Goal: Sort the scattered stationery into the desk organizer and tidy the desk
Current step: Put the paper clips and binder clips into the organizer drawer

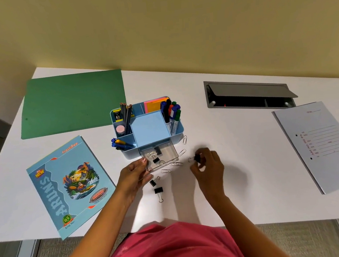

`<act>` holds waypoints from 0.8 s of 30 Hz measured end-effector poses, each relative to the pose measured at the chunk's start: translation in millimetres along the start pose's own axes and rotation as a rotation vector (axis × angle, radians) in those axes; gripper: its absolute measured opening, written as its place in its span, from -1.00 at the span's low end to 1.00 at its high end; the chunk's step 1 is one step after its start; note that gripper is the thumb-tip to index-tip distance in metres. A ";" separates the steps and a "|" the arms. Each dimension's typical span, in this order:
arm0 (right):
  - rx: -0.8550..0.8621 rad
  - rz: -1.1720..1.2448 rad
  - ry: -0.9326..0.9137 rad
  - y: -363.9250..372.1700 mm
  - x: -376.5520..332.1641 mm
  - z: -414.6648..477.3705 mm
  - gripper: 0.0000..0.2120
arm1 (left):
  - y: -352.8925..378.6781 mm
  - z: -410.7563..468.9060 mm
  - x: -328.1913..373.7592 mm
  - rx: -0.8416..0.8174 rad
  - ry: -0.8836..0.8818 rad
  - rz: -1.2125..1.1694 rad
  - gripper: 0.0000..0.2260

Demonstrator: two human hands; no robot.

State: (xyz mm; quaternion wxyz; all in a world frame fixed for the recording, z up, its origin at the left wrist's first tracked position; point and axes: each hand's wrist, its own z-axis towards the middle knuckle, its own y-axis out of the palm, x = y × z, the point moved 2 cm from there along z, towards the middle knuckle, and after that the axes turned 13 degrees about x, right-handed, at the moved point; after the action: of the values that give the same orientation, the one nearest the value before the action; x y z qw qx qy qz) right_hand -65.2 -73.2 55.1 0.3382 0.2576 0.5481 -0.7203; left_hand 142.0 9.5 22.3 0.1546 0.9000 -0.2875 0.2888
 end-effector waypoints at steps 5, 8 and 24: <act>-0.037 0.105 -0.203 20.7 -44.6 3.4 -0.72 | -0.6 3.3 -2.1 0.015 0.000 0.000 -0.74; -0.120 0.031 -0.295 43.6 -52.8 3.5 -0.73 | -0.1 3.4 -2.2 0.020 0.005 0.005 -0.73; 0.090 -0.131 -0.012 19.8 17.5 14.9 -0.69 | -2.5 3.9 -3.0 -0.029 0.017 0.009 -0.73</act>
State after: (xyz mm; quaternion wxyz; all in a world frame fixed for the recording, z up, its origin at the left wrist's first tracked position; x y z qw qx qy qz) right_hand -61.1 -94.6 33.8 0.2818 0.2320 0.5289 -0.7662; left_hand 143.1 11.0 17.1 0.1687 0.8939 -0.2945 0.2929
